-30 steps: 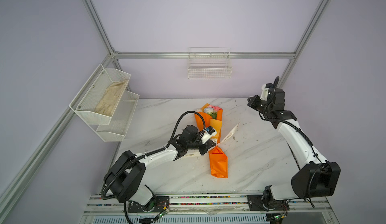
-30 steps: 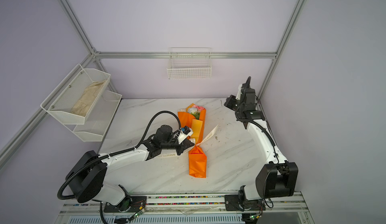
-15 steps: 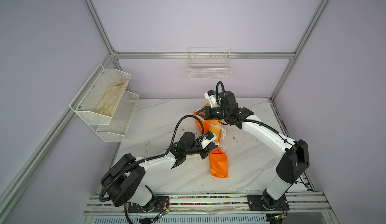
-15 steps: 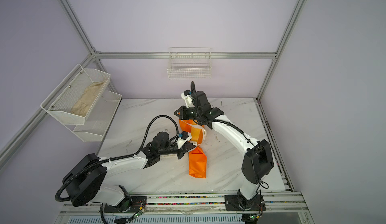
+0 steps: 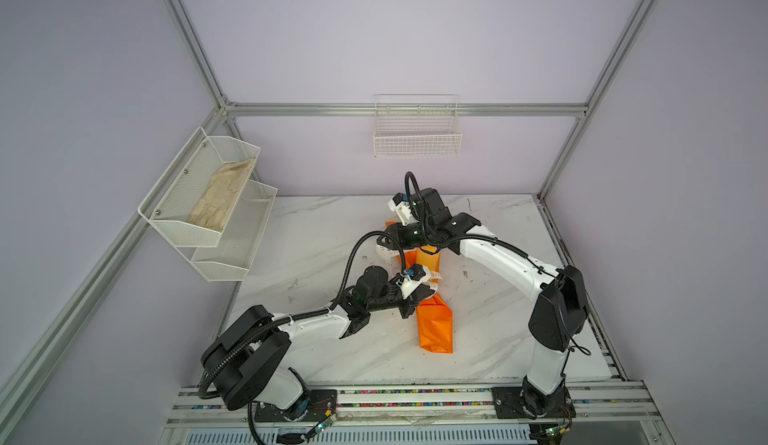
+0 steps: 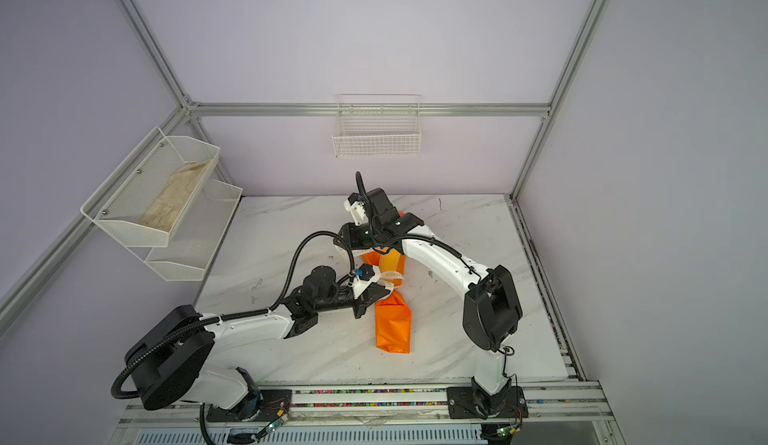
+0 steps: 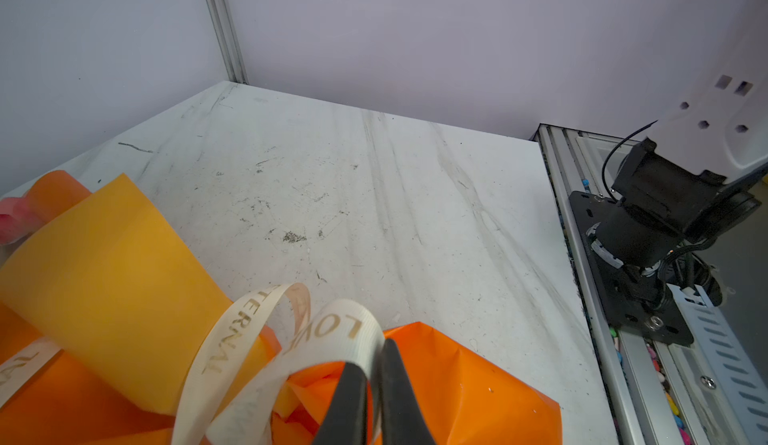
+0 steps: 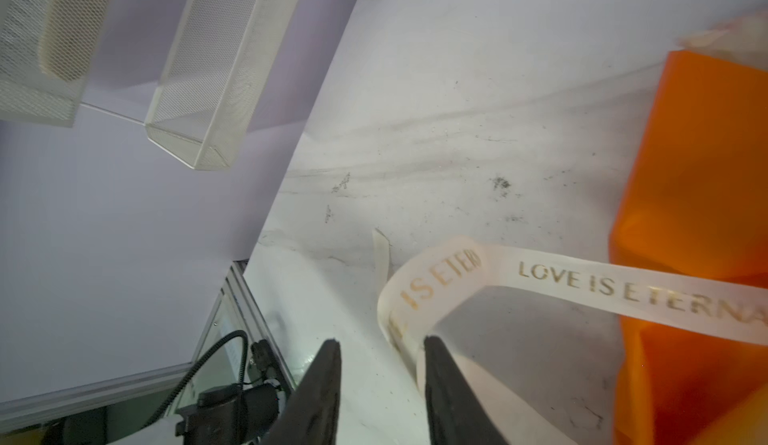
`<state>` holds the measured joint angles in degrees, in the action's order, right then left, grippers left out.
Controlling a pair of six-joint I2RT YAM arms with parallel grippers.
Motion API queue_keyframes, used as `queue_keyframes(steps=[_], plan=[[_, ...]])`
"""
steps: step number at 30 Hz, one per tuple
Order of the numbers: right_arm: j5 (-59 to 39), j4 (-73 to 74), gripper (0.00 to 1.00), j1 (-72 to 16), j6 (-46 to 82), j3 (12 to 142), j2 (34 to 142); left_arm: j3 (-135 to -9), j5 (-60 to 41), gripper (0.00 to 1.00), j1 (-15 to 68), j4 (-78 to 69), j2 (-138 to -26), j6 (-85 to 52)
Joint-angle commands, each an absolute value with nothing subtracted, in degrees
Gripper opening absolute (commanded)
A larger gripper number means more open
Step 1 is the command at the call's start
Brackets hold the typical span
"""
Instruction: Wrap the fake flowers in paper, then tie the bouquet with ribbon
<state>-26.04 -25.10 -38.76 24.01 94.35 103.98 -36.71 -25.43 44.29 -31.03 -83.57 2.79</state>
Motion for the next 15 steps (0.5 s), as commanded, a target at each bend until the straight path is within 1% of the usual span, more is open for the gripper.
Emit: queue_keyframes(steps=[1,5,7,11,13,15], plan=[[-18.24,-26.32,0.43,-33.24,26.85,89.36,95.17,-34.84,-22.56,0.1,44.41,-31.68,-83.58,2.82],[-19.07,-24.47,0.46,-26.9,29.9,78.54,85.2,-35.8,-22.43,0.1,44.47,-30.55,-84.75,1.01],[-19.79,-24.05,0.46,-26.46,30.32,73.88,81.17,-36.48,-22.6,0.1,44.47,-30.56,-85.67,-0.31],[-25.97,-22.46,0.45,-26.53,29.72,65.26,75.25,-37.82,-24.23,0.1,44.29,-30.51,-86.87,-2.72],[-27.18,-21.11,0.44,-26.55,31.69,60.77,72.03,-38.14,-24.55,0.11,44.21,-30.03,-87.2,-3.54],[-31.47,-17.54,0.45,-26.53,34.94,56.42,69.43,-38.06,-24.44,0.11,44.12,-30.32,-87.19,-4.17]])
